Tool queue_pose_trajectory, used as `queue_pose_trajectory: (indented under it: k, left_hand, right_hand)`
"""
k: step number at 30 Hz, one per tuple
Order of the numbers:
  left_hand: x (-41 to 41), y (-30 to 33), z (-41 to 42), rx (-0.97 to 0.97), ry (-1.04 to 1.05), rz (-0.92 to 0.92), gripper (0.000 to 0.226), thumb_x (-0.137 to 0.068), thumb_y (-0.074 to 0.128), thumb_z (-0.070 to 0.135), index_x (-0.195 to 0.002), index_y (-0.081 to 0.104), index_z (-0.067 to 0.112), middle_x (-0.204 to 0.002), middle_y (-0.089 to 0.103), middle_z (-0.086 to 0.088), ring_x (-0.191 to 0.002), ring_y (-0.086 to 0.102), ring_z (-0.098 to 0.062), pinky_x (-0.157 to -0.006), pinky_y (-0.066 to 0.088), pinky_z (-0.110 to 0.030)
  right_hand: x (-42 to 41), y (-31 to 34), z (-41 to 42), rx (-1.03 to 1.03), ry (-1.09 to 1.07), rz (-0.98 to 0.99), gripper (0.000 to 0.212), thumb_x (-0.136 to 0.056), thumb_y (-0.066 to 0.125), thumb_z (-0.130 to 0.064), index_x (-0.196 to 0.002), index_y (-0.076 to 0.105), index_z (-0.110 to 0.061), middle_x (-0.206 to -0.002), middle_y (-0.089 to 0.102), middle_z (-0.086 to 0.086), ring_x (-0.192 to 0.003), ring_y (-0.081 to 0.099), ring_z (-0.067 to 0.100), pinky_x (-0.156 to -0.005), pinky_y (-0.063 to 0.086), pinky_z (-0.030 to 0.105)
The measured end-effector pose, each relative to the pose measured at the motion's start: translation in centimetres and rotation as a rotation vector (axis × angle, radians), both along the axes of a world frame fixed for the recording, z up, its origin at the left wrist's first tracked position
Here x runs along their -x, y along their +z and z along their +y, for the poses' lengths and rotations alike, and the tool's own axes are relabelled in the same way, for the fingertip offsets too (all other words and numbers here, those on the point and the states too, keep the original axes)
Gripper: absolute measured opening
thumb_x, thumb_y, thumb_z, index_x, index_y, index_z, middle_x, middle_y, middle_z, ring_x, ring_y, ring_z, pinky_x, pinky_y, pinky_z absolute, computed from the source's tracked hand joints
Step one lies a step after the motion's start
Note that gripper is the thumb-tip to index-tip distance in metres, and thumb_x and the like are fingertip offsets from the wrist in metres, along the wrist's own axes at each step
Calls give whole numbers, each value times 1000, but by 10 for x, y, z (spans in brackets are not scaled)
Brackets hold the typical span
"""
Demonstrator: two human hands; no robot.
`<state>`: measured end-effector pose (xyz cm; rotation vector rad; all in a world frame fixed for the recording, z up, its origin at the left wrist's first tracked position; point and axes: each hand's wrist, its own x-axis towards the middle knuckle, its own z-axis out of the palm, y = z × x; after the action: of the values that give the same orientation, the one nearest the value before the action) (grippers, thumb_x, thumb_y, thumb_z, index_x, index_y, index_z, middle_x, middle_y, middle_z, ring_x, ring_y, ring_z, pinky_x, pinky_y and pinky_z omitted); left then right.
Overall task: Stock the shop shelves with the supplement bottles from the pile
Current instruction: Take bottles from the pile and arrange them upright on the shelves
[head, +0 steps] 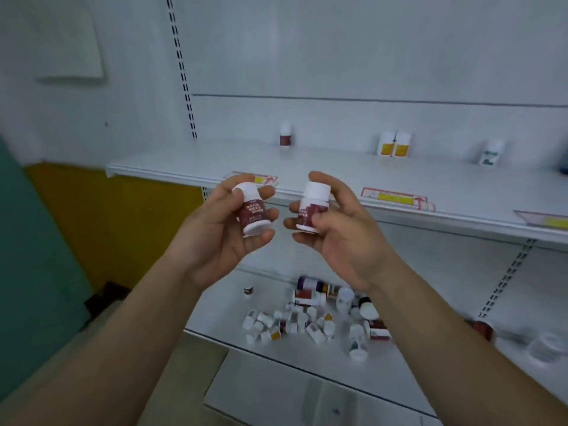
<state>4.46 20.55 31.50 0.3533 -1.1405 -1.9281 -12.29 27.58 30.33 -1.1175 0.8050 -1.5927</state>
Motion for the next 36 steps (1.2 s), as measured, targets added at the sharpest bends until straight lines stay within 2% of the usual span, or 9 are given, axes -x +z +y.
queue_pose_trajectory:
  k: [6,9,14,16,19,24,27,32,36]
  left_hand:
    - [-31,36,-20,97,-70,-50,30,-84,45,4,-103,60,20,-84,63,-10,-72,66,-22,-52,54,-25]
    - [-42,42,-36,166,-69,-128,36,-89,45,0,-108,61,26,-89,67,-8,-83,66,-25,-64,58,-33]
    - [-38,54,-66,394,44,-398,33,-88,53,-8,-106,58,18,-105,64,-12,-85,64,-23,-78,56,-31]
    - [-27,57,-81,514,106,-516,35,-85,55,-10,-100,59,22,-108,58,-13,-84,66,-24,-80,58,-29]
    - [-4,59,-109,651,199,-662,40,-84,61,-3,-105,57,31,-111,55,-8,-92,65,-28,-89,54,-38]
    - [41,55,-166,842,258,-893,41,-85,63,3,-118,57,26,-119,57,-1,-99,57,-19,-75,45,-25]
    - [64,50,-197,896,296,-1008,40,-84,64,4,-116,56,25,-117,56,-2,-99,55,-20,-79,41,-25]
    - [88,48,-235,937,281,-1083,42,-82,68,10,-115,49,28,-114,54,1,-96,61,-20,-76,47,-24]
    - [106,46,-256,987,267,-1068,38,-82,69,13,-109,48,30,-99,55,6,-88,61,-19,-68,48,-21]
  right_hand:
    - [-24,43,-16,102,-115,86,49,-67,54,7,-104,60,-24,-87,66,7,-71,64,15,-66,53,26]
    - [-30,54,-21,84,-215,146,42,-77,56,12,-101,61,-23,-80,63,3,-73,61,21,-65,50,30]
    - [-23,67,-42,-10,-377,305,37,-84,55,11,-102,59,-22,-87,63,1,-79,64,25,-72,56,36]
    - [-14,71,-58,-78,-413,386,36,-84,59,8,-101,58,-24,-93,64,1,-81,66,24,-79,57,39]
    - [6,72,-89,-173,-479,602,36,-82,66,1,-103,55,-26,-103,62,10,-85,65,23,-78,54,36]
    - [44,73,-140,-266,-498,937,47,-79,71,-9,-117,47,-23,-91,56,-3,-73,55,13,-65,45,24]
    - [66,72,-176,-279,-462,1066,47,-80,72,-11,-119,46,-19,-95,55,-1,-68,50,12,-59,40,22]
    - [93,69,-229,-293,-472,1318,52,-80,73,-19,-123,46,-15,-102,53,3,-87,50,21,-70,39,26]
    - [109,62,-260,-285,-528,1368,55,-81,73,-23,-124,42,-14,-98,54,5,-86,51,23,-71,38,27]
